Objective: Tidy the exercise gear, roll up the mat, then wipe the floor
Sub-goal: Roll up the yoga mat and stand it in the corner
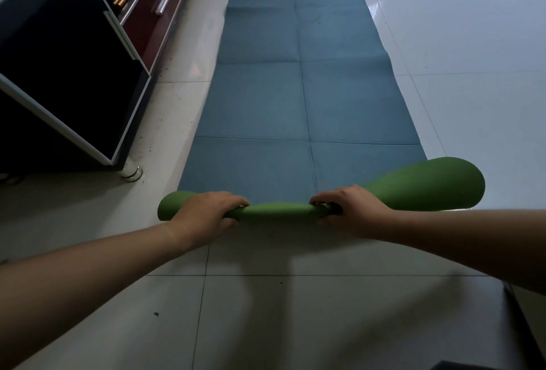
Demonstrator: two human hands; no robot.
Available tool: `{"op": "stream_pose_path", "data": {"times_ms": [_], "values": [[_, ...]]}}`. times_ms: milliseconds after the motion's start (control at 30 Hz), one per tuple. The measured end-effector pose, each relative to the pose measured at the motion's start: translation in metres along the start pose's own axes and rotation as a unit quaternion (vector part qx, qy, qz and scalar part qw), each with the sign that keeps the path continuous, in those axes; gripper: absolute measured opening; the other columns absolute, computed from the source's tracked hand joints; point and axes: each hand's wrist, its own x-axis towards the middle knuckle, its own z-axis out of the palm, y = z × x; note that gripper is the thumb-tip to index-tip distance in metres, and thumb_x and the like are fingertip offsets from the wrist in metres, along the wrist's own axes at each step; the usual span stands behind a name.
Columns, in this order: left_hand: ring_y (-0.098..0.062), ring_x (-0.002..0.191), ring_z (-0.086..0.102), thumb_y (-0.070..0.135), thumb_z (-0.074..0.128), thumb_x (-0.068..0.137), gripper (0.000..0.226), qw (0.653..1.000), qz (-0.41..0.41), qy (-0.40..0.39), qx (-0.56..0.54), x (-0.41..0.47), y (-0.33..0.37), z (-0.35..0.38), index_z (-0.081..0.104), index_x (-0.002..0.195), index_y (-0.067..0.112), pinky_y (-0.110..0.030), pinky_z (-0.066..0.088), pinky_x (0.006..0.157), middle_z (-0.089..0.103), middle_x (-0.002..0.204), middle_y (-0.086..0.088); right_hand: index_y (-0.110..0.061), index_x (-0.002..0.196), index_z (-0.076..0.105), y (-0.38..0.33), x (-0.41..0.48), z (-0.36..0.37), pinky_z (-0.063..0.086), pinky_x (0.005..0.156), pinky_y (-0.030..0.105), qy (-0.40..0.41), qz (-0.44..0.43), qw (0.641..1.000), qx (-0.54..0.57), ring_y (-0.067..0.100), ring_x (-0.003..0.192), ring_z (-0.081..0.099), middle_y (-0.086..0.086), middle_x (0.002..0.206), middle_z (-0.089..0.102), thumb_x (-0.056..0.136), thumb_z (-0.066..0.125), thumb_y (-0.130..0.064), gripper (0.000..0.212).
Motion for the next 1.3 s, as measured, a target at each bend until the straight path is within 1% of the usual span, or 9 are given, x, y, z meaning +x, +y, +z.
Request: {"op": "stream_pose_path", "data": {"times_ms": [167,300,400,500,600,767,867,1033,1300], "values": [[-0.014,0.102,0.056,0.031,0.059,0.088,0.034,0.999,0.005,-0.032,0.012,-0.021,0.007,0.004,0.055,0.121,0.033,-0.030,0.042,0.081,0.062,0.113,0.009,-0.024,0.117,0.063,-0.005,-0.013,0.005,0.036,0.069,0.019,-0.043,-0.007,0.999,0.012,0.016,0.090,0.063,0.000,0.101,0.070,0.079,0.071,-0.031,0.039],[-0.012,0.104,0.054,0.037,0.058,0.088,0.035,0.995,0.018,-0.097,0.016,-0.035,0.014,0.018,0.053,0.122,0.034,-0.023,0.035,0.078,0.061,0.117,0.011,-0.026,0.116,0.063,-0.005,-0.026,0.013,0.034,0.070,0.013,-0.108,-0.011,0.994,0.029,0.005,0.086,0.058,-0.004,0.103,0.069,0.077,0.072,-0.032,0.040],[-0.010,0.106,0.053,0.040,0.059,0.087,0.038,0.991,0.018,-0.133,0.002,-0.031,0.012,0.023,0.051,0.124,0.035,-0.023,0.038,0.081,0.059,0.120,0.011,-0.025,0.118,0.061,-0.003,-0.026,0.014,0.037,0.071,0.016,-0.129,-0.009,0.991,0.031,0.006,0.086,0.058,-0.004,0.106,0.067,0.077,0.072,-0.033,0.043],[-0.010,0.111,0.050,0.042,0.061,0.086,0.047,0.992,0.014,-0.121,0.013,-0.012,0.002,0.015,0.045,0.130,0.035,-0.023,0.038,0.087,0.053,0.125,0.011,-0.026,0.122,0.058,0.000,-0.014,0.009,0.043,0.078,0.022,-0.107,0.014,0.994,0.029,0.013,0.095,0.060,-0.003,0.112,0.065,0.077,0.073,-0.035,0.047],[-0.011,0.118,0.045,0.042,0.061,0.086,0.055,0.996,0.018,-0.082,0.022,0.006,-0.005,0.008,0.039,0.135,0.035,-0.029,0.041,0.096,0.046,0.134,0.011,-0.026,0.122,0.057,0.006,-0.001,0.005,0.041,0.076,0.022,-0.085,0.032,0.995,0.035,0.011,0.088,0.056,-0.003,0.113,0.064,0.078,0.073,-0.036,0.049],[-0.013,0.126,0.041,0.049,0.059,0.085,0.064,0.995,0.059,-0.081,0.008,0.030,0.012,0.019,0.033,0.141,0.031,-0.034,0.038,0.104,0.041,0.141,0.009,-0.023,0.119,0.059,0.017,0.008,0.000,0.032,0.068,0.017,-0.086,0.048,0.994,0.057,0.006,0.081,0.048,-0.008,0.094,0.057,0.079,0.072,-0.035,0.044],[-0.016,0.125,0.043,0.048,0.057,0.086,0.059,0.996,0.055,-0.076,0.002,0.044,0.018,0.023,0.036,0.139,0.030,-0.034,0.038,0.103,0.044,0.138,0.007,-0.024,0.121,0.058,0.021,0.012,0.001,0.032,0.069,0.015,-0.096,0.058,0.992,0.056,0.006,0.083,0.048,-0.012,0.095,0.052,0.079,0.072,-0.036,0.046],[-0.016,0.114,0.050,0.045,0.056,0.088,0.046,0.996,0.037,-0.083,-0.003,0.058,0.014,0.024,0.043,0.131,0.033,-0.037,0.044,0.092,0.054,0.123,0.007,-0.026,0.122,0.057,0.028,0.020,0.004,0.033,0.071,0.017,-0.077,0.063,0.994,0.049,0.010,0.092,0.055,-0.006,0.109,0.063,0.078,0.071,-0.040,0.048],[-0.018,0.121,0.048,0.044,0.055,0.089,0.049,0.997,-0.011,-0.069,-0.013,0.082,0.000,0.023,0.043,0.134,0.032,-0.038,0.042,0.097,0.053,0.133,0.004,-0.024,0.123,0.056,0.031,0.033,0.006,0.041,0.084,0.028,0.016,0.055,0.998,-0.002,0.019,0.105,0.055,-0.001,0.117,0.061,0.080,0.066,-0.046,0.049]]}}
